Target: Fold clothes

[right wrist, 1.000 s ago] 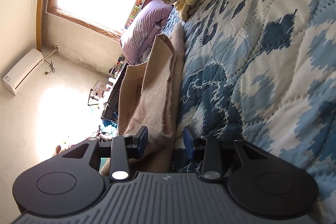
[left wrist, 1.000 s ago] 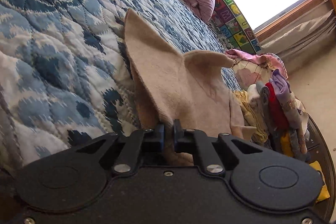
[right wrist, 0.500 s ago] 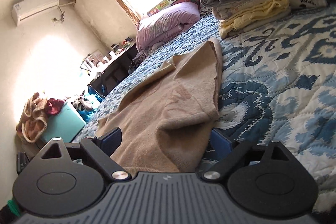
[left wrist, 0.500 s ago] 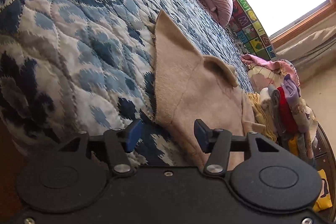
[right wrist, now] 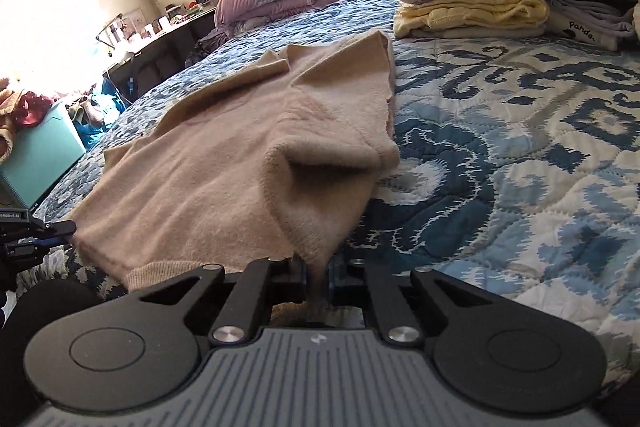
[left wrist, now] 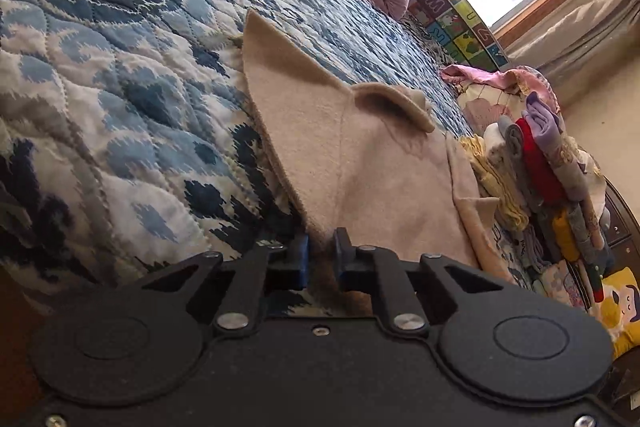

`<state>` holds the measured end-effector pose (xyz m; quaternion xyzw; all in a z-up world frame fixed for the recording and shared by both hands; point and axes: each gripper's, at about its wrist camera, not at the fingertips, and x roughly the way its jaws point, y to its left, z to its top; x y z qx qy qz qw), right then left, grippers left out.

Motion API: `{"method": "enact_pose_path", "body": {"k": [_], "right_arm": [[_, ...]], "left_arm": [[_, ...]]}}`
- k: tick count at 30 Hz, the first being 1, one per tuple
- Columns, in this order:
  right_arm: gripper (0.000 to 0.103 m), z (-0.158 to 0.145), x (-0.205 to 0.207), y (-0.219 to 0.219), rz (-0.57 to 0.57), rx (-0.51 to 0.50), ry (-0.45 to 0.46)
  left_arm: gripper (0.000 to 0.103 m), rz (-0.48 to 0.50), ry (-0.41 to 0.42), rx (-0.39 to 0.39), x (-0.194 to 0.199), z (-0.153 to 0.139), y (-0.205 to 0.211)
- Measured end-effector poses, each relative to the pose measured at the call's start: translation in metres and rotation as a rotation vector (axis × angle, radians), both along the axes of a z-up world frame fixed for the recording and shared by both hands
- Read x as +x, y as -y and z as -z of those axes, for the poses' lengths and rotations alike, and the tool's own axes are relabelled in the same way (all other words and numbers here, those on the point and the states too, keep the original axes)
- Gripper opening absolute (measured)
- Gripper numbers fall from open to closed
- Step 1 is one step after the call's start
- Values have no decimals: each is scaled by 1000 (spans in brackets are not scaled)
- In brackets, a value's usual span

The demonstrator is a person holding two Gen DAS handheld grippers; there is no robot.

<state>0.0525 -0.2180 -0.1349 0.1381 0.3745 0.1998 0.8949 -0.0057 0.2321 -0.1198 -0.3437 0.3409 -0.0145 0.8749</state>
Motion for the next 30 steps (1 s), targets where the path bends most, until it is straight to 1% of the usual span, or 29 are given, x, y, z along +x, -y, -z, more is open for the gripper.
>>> {"method": "enact_pose_path", "body": {"k": [1, 2, 3, 4, 5, 6, 7, 8, 9, 11, 12, 15, 18, 19, 21, 23, 24, 26, 28, 30], "right_arm": [[10, 1, -1, 5, 0, 21, -40], [10, 4, -3, 8, -2, 34, -74], [11, 9, -5, 10, -3, 43, -106], [14, 10, -8, 11, -7, 50, -106], [25, 9, -12, 13, -11, 56, -90], [35, 5, -16, 16, -11, 82, -80], [57, 1, -22, 23, -3, 123, -68], [71, -3, -26, 32, 12, 161, -46], [72, -7, -29, 41, 30, 197, -22], [72, -11, -31, 60, 74, 270, 13], [72, -10, -27, 70, 106, 309, 15], [71, 0, -3, 91, 196, 428, -31], [70, 16, 24, 97, 237, 546, -88], [68, 22, 32, 96, 246, 568, -112], [63, 33, 45, 90, 245, 620, -167], [46, 38, 52, 81, 221, 645, -207], [43, 39, 53, 77, 210, 650, -210], [35, 36, 51, 70, 201, 646, -189], [34, 34, 51, 67, 213, 629, -162], [34, 38, 56, 65, 229, 641, -168]], "left_arm": [[10, 12, -16, 45, -1, 2, 3], [12, 21, -34, 73, 0, 6, 4], [14, 28, -51, 70, 3, 12, 3], [16, 25, -58, 46, 3, 17, 0], [22, 20, -58, 23, 3, 18, -2], [26, 12, -55, 25, 1, 15, -4], [36, 2, -49, 39, -2, 11, -4], [46, -12, -45, 63, -5, 7, -5], [48, -30, -44, 90, -8, 3, -5], [48, -60, -39, 124, -13, -3, -6], [48, -65, -32, 116, -14, -3, -6], [48, -66, -28, 41, -15, -2, -2], [52, -48, -19, -59, -17, -1, 8], [52, -42, -16, -72, -17, -2, 13], [53, -30, -10, -75, -18, -5, 23], [55, -21, -10, -63, -18, -8, 32], [55, -18, -17, -40, -17, -8, 37], [55, -6, -35, -22, -14, -6, 42], [55, 7, -49, -11, -10, -4, 44], [55, 18, -61, -3, -8, -2, 45]]}}
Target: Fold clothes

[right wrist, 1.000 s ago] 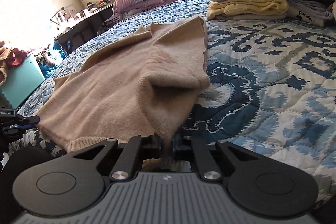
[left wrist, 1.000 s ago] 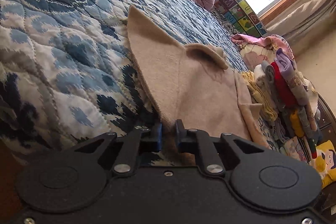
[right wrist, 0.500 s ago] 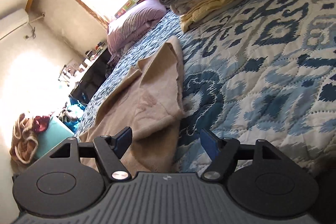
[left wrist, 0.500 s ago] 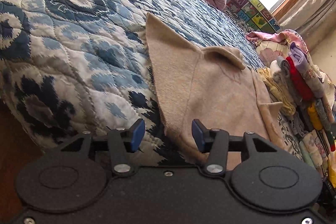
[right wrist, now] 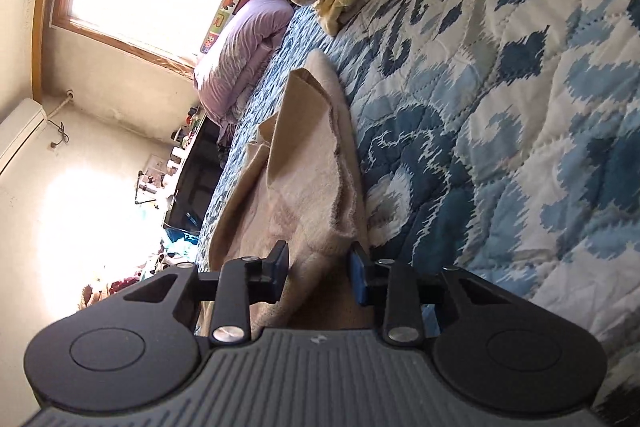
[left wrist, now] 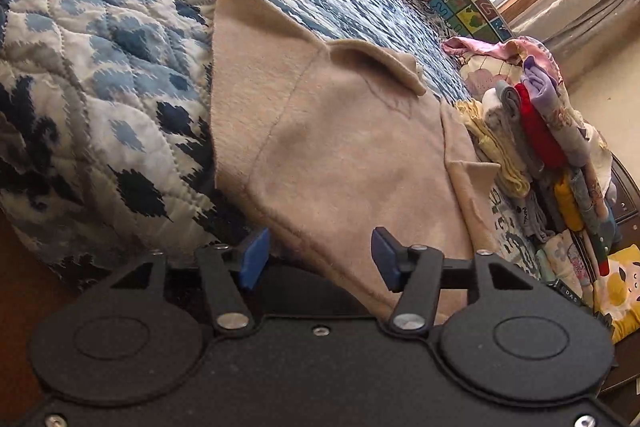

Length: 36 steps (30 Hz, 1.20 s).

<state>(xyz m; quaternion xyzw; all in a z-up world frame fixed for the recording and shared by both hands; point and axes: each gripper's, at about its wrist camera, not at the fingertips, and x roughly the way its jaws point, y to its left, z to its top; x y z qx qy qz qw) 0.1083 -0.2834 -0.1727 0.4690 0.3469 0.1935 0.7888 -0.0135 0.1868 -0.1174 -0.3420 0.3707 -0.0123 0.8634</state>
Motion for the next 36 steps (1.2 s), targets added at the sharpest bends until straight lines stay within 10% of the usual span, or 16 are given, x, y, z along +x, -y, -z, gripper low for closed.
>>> {"method": "enact_pose_path", "body": {"k": [4, 11, 21, 27, 32, 36], "right_arm": [[15, 1, 5, -2, 28, -26, 44], [13, -28, -21, 17, 78, -178, 161], [15, 4, -53, 85, 240, -280, 25], [32, -16, -37, 94, 243, -374, 101], [66, -35, 49, 103, 88, -428, 147], [69, -29, 119, 115, -18, -313, 117]], "left_arm": [[55, -13, -20, -23, 0, 5, -4], [57, -42, -20, -49, -6, 7, -12], [61, -27, -19, -61, -3, 8, -11], [62, -23, -27, -57, -1, 9, -10], [62, -20, -46, -44, 3, 10, -10], [62, -39, -59, -58, 4, 12, -12]]}}
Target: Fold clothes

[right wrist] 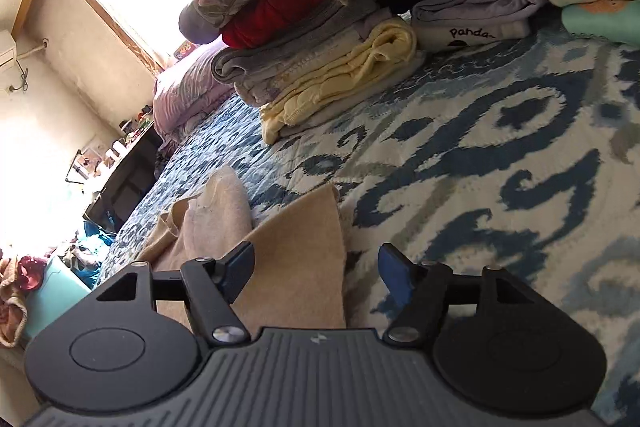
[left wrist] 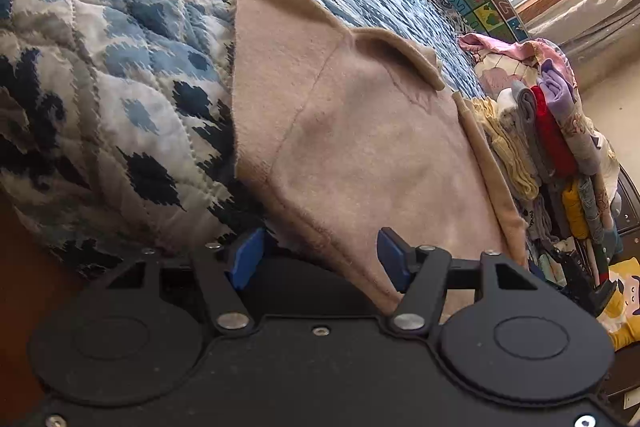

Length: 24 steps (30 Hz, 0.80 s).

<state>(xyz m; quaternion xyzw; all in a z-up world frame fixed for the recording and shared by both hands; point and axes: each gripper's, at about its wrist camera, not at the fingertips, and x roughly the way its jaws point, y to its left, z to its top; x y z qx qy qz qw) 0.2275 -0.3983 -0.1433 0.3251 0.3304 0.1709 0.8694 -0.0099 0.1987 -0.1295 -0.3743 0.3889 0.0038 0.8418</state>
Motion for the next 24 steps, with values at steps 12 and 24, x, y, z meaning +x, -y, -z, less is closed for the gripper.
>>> {"method": "enact_pose_path", "body": {"k": [12, 24], "right_arm": [[4, 11, 25, 9, -101, 167, 82], [4, 24, -23, 73, 286, 93, -24]], "left_arm": [[65, 0, -38, 1, 9, 3, -1], [65, 3, -23, -3, 5, 3, -1]]}}
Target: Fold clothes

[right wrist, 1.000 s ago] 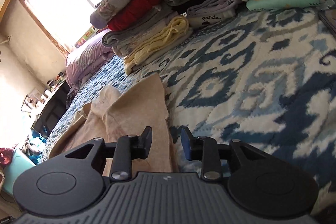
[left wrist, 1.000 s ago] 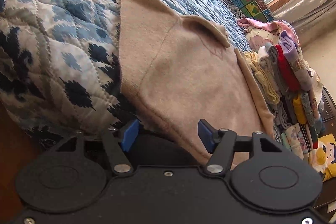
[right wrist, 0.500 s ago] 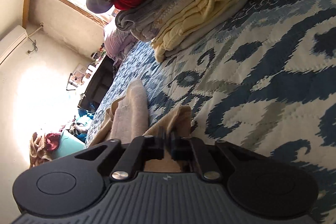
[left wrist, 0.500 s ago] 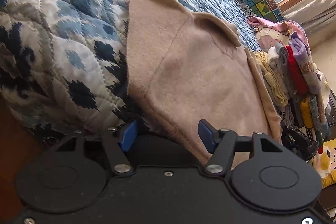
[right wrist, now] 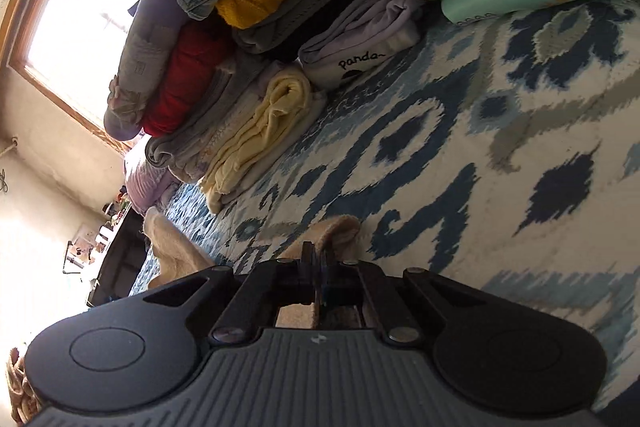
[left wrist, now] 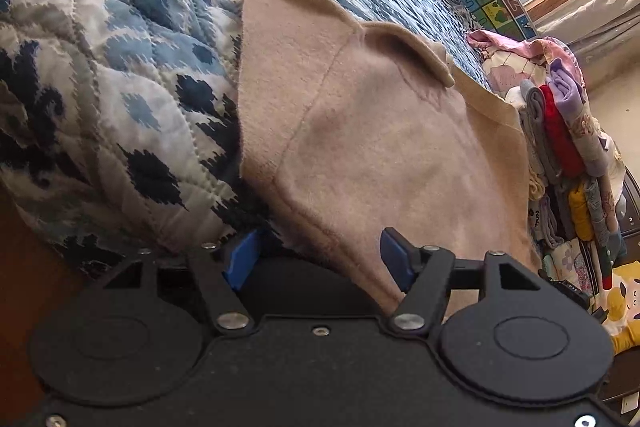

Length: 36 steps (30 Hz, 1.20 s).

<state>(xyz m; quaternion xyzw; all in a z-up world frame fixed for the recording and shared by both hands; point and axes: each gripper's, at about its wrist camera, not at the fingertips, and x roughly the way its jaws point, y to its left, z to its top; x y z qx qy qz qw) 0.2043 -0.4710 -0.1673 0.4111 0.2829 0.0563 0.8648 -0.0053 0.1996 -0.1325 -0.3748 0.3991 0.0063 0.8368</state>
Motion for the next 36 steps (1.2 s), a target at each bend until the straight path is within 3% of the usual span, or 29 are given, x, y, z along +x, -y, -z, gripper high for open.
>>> {"method": "enact_pose_path", "body": {"k": [4, 9, 12, 13, 14, 16, 20, 22, 23, 26, 29, 31, 33, 34, 35, 36], "right_arm": [[4, -6, -6, -3, 18, -64, -5], [11, -46, -11, -19, 60, -301, 44], [12, -74, 7, -45, -46, -360, 110], [19, -80, 18, -58, -101, -370, 110], [35, -85, 31, -72, -165, -377, 98], [48, -89, 55, -101, -261, -389, 96], [42, -88, 96, -153, -379, -439, 120], [34, -83, 117, -169, -443, -367, 121], [35, -79, 126, -176, -474, -328, 118], [33, -64, 153, -198, -545, -353, 62], [21, -44, 181, -198, -466, -438, -23], [0, -21, 197, -172, -363, -317, -126], [0, -23, 194, -161, -319, -234, -96], [0, -28, 192, -163, -330, -252, -75], [9, -33, 191, -171, -366, -290, -55], [11, -37, 191, -179, -409, -310, -36]], "left_arm": [[65, -6, 6, -15, -1, 0, -1], [66, -9, 16, -48, -2, 0, -3], [68, -3, 17, -56, -1, 0, -3], [68, -1, 16, -56, 0, 0, -3], [68, -1, 15, -57, 0, 0, -3], [68, -5, 16, -64, 0, 1, -4], [68, -25, 22, -99, -3, 5, -8], [68, -31, 22, -118, -3, 7, -11], [68, -33, 22, -127, -3, 8, -13], [69, -38, 20, -151, -4, 11, -17], [69, -44, 21, -166, -5, 13, -19], [69, -48, 23, -170, -6, 13, -19], [69, -51, 26, -174, -7, 14, -19], [69, -51, 28, -177, -7, 14, -19], [70, -50, 29, -181, -7, 15, -20], [70, -49, 29, -185, -7, 15, -20]]}}
